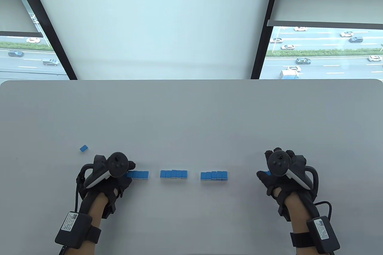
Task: Build mahjong tile wall
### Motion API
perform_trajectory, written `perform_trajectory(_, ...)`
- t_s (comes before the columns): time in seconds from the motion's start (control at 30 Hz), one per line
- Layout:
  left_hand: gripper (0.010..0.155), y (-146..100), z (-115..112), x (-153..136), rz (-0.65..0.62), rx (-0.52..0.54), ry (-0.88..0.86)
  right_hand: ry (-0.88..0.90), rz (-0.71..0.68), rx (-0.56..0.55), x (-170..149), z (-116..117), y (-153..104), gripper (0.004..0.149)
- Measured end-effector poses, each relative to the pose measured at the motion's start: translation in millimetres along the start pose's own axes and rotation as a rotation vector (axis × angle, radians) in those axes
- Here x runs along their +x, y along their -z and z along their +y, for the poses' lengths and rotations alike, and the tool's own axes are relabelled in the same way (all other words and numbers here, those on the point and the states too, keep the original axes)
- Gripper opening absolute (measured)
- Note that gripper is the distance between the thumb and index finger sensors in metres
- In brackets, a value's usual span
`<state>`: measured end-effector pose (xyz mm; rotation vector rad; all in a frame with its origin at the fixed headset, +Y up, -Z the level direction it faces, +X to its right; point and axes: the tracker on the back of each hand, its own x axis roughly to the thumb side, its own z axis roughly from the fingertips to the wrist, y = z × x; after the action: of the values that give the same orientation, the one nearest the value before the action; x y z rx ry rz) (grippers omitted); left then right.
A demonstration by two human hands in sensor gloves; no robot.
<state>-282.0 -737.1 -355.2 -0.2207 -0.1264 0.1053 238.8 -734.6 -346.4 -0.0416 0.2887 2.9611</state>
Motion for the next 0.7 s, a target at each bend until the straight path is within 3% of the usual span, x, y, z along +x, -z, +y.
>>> perform_trajectory(0.23,0.065,-5,28,-11,0.005,0.102,-0.007,0.004,-0.003,-0.010,-1,-1,-1,0.081)
perform_trajectory(0.47,0.066,5,69,-49,0.110,0.200,0.093,0.007,-0.003,-0.015,-1,-2,-1,0.081)
perform_trajectory(0.7,0.069,37,65,-96,0.239,0.087,0.110,0.014,0.007,-0.027,-5,-5,-2,0.081)
